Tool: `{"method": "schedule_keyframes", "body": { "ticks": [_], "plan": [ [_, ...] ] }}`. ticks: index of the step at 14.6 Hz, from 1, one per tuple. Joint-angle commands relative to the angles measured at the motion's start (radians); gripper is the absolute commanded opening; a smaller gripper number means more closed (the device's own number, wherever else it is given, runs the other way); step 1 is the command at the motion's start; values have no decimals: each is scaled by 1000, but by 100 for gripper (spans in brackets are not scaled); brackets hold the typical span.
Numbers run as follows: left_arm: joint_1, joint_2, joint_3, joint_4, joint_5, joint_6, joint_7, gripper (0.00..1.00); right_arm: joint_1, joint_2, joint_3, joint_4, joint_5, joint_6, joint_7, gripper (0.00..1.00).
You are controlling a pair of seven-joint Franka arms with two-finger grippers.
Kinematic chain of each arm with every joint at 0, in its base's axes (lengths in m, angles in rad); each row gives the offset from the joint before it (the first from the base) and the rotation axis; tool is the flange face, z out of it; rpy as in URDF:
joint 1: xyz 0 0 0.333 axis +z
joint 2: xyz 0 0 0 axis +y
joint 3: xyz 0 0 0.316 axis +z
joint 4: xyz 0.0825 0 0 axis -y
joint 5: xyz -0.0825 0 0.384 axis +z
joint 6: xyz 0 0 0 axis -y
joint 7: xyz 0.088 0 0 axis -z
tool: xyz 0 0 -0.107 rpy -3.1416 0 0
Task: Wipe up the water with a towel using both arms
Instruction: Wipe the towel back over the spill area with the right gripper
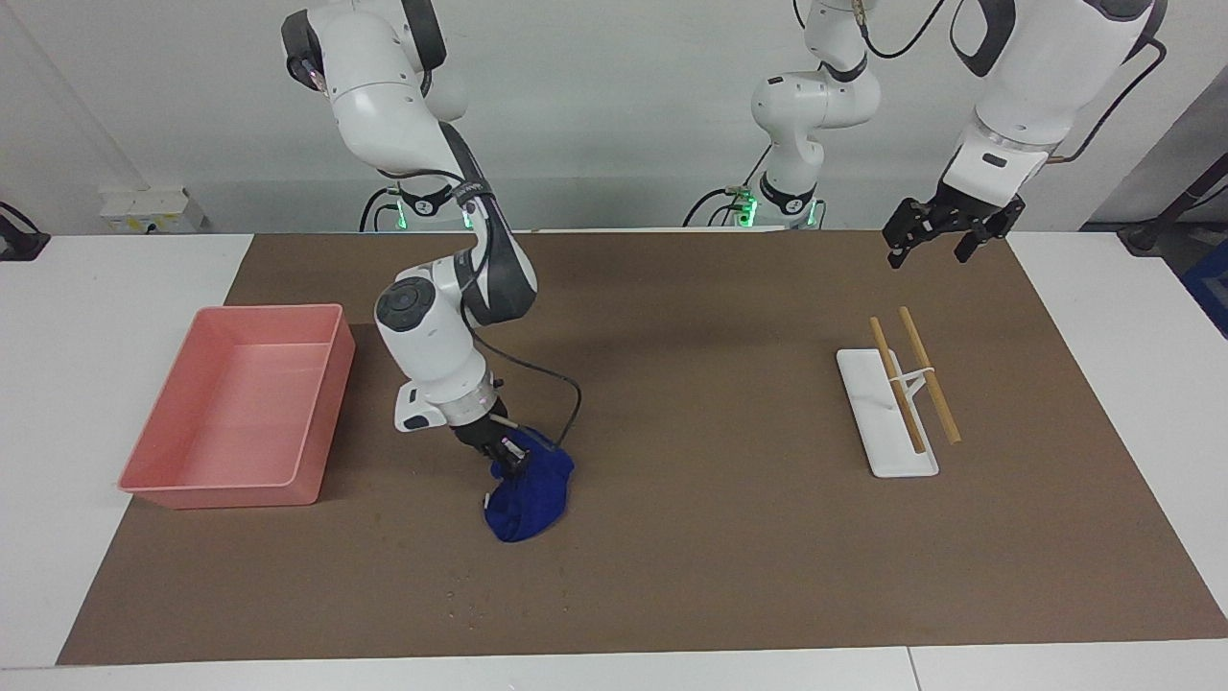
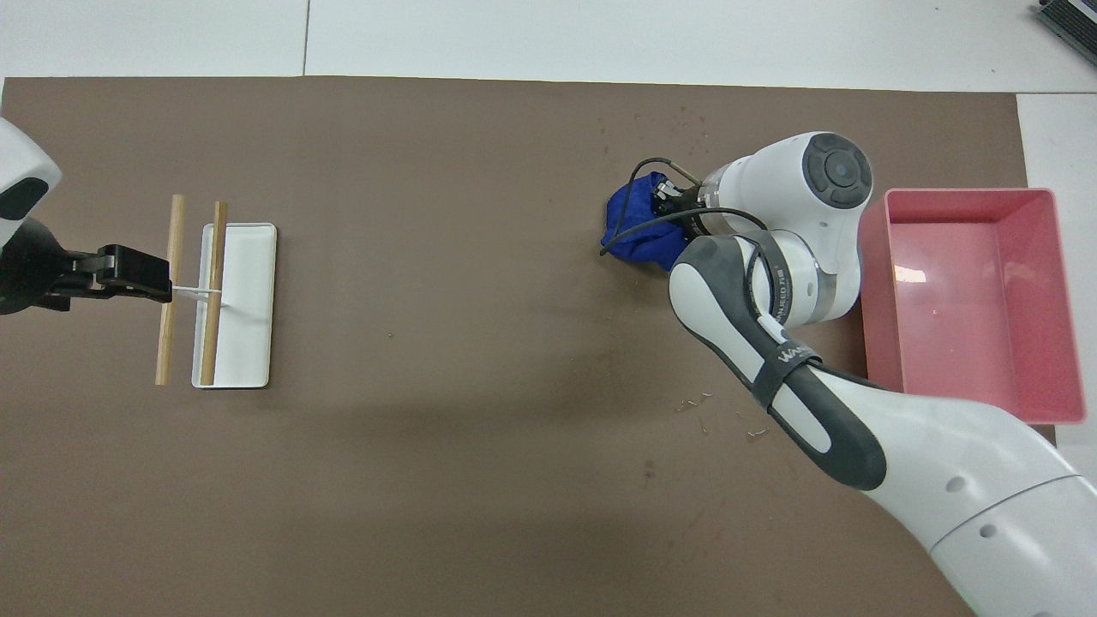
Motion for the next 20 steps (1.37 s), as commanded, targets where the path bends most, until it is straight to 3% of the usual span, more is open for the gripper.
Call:
{"method": "schedule_keyframes", "body": {
  "ticks": [1, 6, 10, 14, 20],
  "plan": [
    [15, -21, -2, -17, -14, -3, 6, 100, -58, -87, 10, -101, 23, -94, -32, 0],
    [14, -21, -2, -17, -14, -3, 6, 100, -56, -211, 9, -285, 23, -127, -34, 0],
    [15, -21, -2, -17, -14, -3, 6, 100, -57, -311, 9, -371, 22, -354, -34, 0],
    [15, -21, -2, -17, -14, -3, 6, 100, -45, -439, 9, -523, 22, -387, -46, 0],
    [15, -21, -2, -17, -14, -3, 6, 100, -78, -610, 4, -477, 20, -523, -87, 0]
  ]
}}
